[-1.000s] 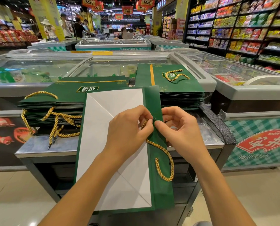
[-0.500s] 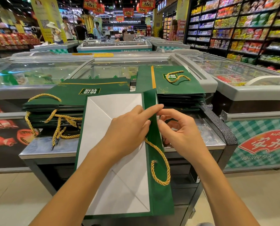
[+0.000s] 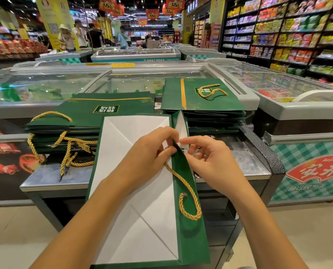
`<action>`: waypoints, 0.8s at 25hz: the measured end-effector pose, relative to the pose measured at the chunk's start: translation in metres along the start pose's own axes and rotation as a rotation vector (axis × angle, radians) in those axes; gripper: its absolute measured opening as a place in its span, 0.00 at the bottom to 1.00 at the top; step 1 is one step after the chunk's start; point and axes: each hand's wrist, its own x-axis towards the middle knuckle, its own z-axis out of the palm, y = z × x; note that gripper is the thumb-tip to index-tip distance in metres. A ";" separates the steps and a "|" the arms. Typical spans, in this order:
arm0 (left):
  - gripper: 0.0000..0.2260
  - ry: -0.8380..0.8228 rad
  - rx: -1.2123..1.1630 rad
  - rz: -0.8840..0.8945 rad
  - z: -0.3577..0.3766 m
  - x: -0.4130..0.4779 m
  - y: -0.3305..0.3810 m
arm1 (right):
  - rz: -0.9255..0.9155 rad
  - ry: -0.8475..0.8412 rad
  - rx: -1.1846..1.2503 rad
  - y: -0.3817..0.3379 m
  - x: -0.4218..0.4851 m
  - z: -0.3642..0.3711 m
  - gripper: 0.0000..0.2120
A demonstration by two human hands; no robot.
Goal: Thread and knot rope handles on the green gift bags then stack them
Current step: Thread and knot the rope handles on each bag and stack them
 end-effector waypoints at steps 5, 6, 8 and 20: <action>0.08 0.024 -0.024 0.006 0.003 -0.002 -0.005 | 0.046 0.011 0.014 0.000 0.004 0.002 0.05; 0.08 0.028 -0.027 0.006 0.004 -0.002 -0.006 | 0.048 0.000 -0.009 -0.001 0.005 0.002 0.04; 0.09 0.035 -0.032 0.018 0.005 -0.002 -0.008 | 0.040 0.001 -0.057 -0.004 0.005 0.003 0.04; 0.13 0.001 -0.056 0.021 0.008 -0.003 -0.006 | 0.167 0.309 0.249 -0.006 0.001 -0.004 0.12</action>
